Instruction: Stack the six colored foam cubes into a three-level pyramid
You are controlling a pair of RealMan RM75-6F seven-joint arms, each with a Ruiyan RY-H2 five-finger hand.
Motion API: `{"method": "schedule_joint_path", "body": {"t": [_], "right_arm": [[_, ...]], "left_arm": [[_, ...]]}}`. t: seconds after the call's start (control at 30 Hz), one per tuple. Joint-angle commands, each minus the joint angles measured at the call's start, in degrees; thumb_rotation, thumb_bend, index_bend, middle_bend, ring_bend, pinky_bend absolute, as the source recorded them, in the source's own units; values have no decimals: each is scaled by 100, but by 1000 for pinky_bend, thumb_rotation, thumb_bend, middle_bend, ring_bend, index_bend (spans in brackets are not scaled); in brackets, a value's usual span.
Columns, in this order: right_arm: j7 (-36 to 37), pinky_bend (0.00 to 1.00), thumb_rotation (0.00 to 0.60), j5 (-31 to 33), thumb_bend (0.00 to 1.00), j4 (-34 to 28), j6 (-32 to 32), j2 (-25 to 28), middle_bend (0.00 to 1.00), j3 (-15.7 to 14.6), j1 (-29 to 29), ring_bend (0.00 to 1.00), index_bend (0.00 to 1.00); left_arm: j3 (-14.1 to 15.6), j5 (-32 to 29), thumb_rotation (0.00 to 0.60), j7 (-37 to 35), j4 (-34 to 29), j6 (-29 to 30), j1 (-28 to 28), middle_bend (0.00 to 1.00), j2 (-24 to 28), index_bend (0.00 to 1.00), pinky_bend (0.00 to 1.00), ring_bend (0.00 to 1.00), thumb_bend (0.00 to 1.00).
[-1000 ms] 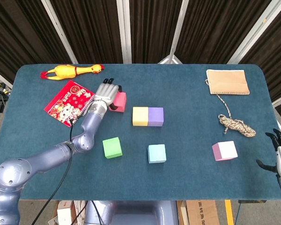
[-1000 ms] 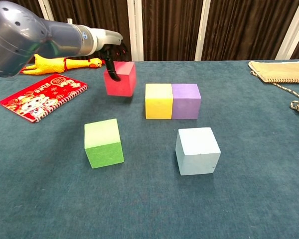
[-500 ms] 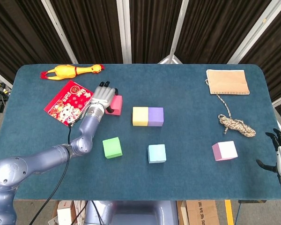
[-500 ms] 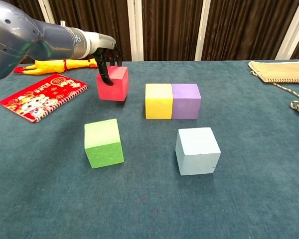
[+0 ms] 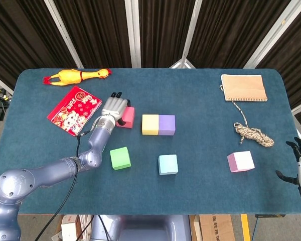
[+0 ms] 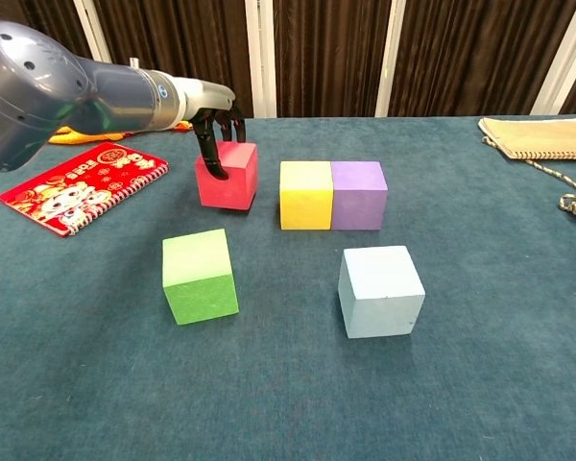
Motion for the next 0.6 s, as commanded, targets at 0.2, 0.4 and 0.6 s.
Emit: {"method": "schedule_joint_path", "body": {"t": [0.2,0.4,0.6], "right_arm": [[16,19,600,5,181,10,-3,3,99,5,0,76,182],[16,19,600,30,180,7,-1,9,99,16,-5,76,182],[53,19,600,27,181,9,20,18,99,25,-18,76,182]], "left_arm": [[15,3,600,-124,84,-71,-26,377,-90,353,0,0,394],[45,13,600,-155,62,-37,-55,377,-124,353,0,0,394],[36,101,600,-217,-29,88,-59,377,-144,353,0,0,393]]}}
